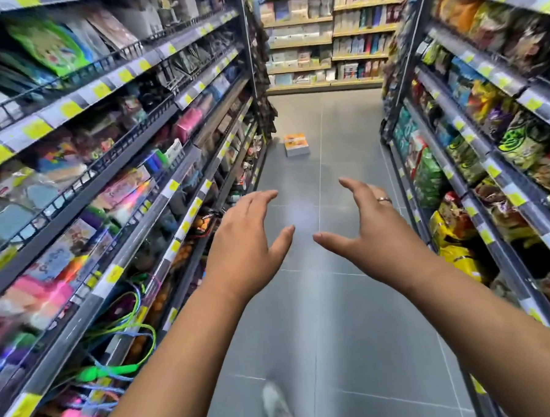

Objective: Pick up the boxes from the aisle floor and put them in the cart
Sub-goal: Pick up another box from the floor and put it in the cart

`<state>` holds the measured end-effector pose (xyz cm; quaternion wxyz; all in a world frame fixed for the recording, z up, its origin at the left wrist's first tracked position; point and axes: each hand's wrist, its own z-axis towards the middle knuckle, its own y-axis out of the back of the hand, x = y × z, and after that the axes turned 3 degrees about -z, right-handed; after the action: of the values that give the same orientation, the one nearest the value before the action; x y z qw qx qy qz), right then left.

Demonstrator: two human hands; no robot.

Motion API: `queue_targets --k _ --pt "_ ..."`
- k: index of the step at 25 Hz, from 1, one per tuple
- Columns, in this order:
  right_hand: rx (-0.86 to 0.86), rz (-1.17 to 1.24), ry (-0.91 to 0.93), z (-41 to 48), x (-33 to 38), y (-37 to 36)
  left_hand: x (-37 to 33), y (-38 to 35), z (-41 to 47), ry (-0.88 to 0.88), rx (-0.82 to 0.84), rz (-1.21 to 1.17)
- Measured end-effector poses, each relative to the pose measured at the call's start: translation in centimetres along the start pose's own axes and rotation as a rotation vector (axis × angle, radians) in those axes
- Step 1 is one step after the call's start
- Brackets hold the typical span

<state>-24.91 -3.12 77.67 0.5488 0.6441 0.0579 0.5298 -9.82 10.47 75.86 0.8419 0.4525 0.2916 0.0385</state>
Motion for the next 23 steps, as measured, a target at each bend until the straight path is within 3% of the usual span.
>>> queue_targets --k 12,23 --pt "-0.055 -0.043 -0.134 31.7 -4.8 -2.8 12.6 -9.9 32.1 -0.1 0.095 -0.028" --pt "-0.027 -0.014 -0.142 61.9 -17.5 -4.1 18.9 -24.6 58.8 -0.04 0.147 0.051"
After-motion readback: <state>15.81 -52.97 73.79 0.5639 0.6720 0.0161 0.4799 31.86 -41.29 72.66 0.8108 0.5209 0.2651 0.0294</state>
